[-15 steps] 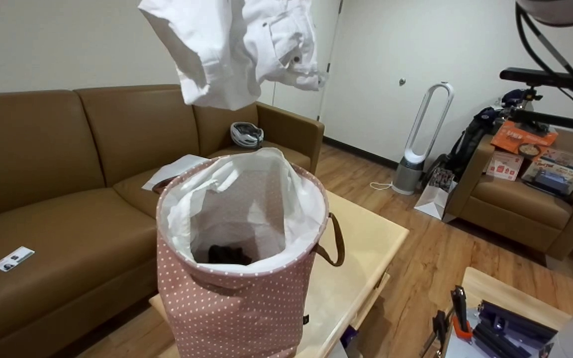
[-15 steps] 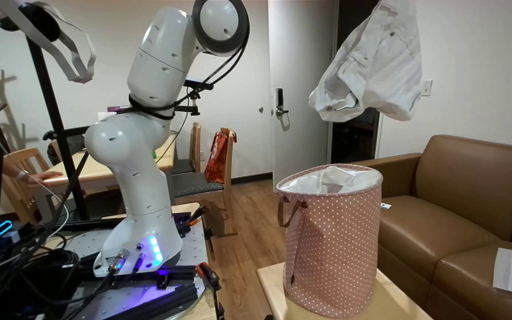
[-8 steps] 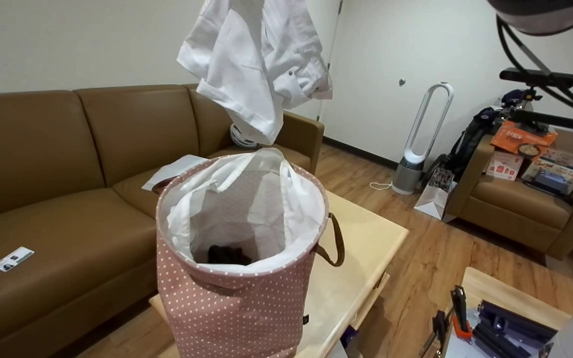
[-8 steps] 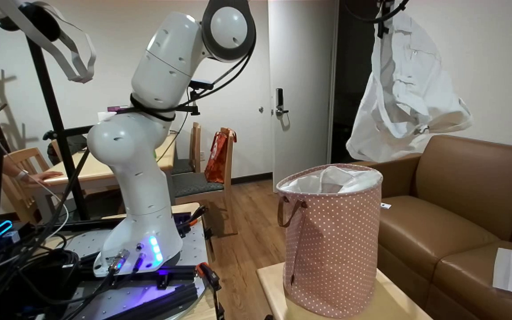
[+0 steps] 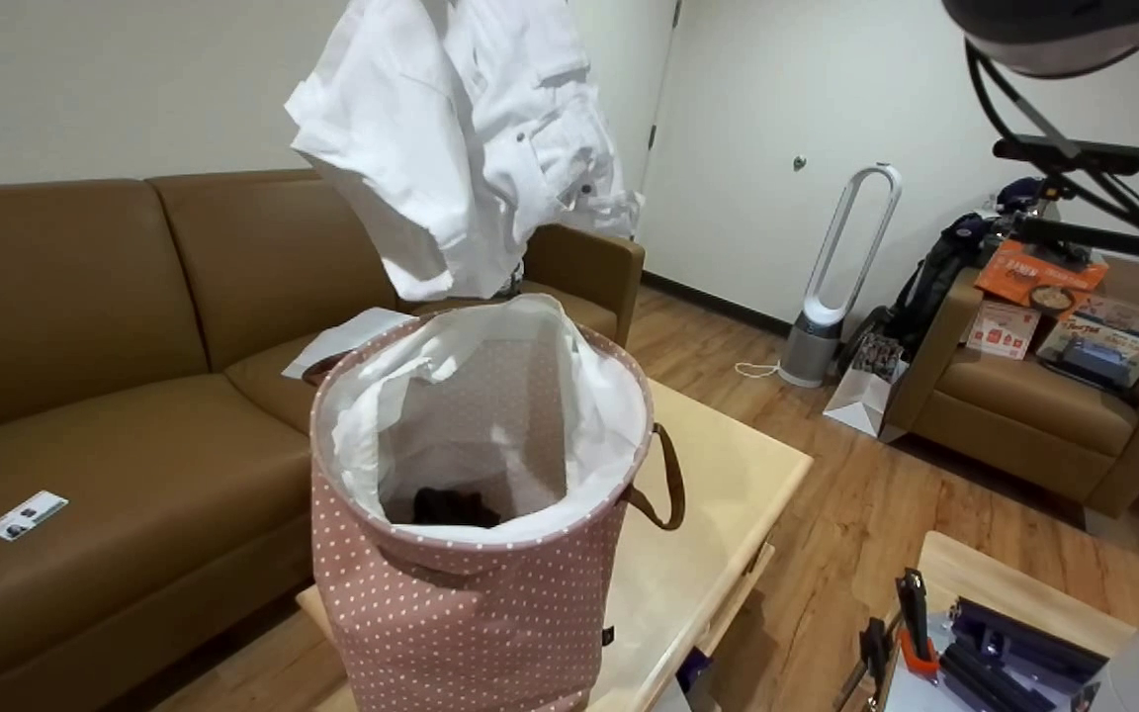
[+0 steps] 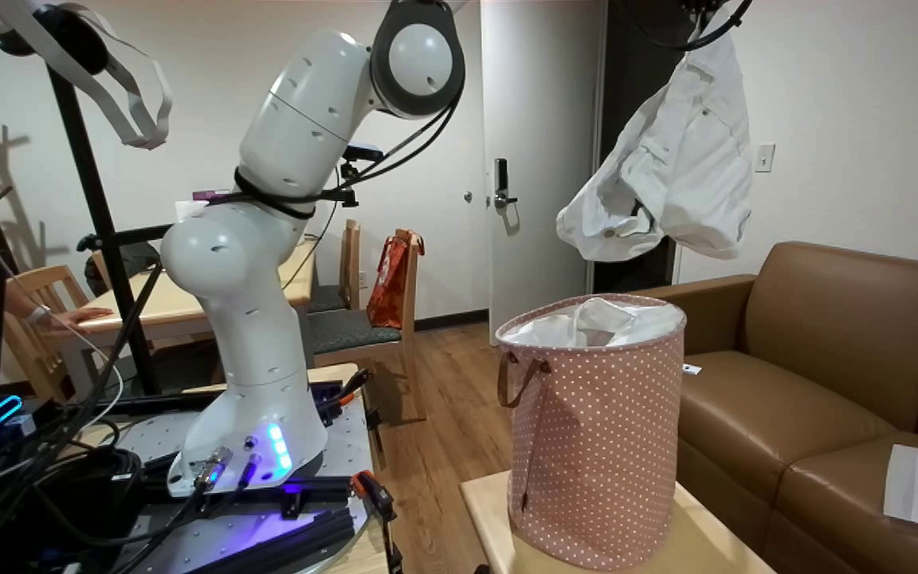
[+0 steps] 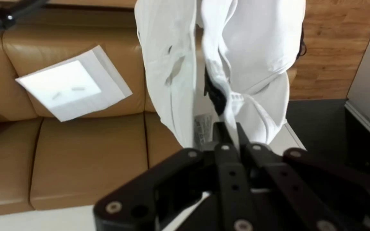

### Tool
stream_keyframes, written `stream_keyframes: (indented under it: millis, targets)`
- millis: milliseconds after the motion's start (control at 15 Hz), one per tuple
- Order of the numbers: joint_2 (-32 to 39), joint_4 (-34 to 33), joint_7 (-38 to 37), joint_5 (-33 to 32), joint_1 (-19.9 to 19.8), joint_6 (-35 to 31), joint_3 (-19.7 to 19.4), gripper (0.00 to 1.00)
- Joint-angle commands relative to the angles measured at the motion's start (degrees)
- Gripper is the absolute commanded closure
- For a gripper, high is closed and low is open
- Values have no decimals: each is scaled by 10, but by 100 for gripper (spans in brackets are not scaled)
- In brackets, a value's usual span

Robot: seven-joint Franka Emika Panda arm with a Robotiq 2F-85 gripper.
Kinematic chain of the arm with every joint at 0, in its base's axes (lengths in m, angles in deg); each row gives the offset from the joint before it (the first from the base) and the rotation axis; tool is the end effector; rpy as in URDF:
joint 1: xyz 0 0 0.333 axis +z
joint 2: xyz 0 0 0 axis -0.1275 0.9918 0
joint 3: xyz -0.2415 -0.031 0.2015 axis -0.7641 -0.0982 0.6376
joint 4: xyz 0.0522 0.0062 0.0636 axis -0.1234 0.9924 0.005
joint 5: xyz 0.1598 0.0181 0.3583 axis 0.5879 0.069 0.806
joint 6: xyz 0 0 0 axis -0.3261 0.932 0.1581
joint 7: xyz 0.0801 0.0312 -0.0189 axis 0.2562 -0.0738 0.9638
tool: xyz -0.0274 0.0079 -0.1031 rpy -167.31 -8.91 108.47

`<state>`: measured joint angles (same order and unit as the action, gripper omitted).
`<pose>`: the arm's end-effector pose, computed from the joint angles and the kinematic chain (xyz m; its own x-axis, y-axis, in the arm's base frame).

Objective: Pick up the white shorts and put them in the bag

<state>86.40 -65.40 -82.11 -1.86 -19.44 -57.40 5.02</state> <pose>0.6455 -0.0874 0.7571 0.9071 0.0068 0.4209 0.0941 -0.9778 -0.1870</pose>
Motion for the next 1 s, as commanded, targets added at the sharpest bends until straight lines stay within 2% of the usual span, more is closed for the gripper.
stream_keyframes:
  millis: [0, 200, 467, 933]
  targets:
    - [7, -13, 1, -14, 8, -59, -6, 99]
    - [4, -10, -1, -20, 10, -65, -10, 99]
    - [-14, 4, -1, -54, 15, -10, -30, 99]
    - [-28, 2, 5, -69, 16, 60, -38, 99]
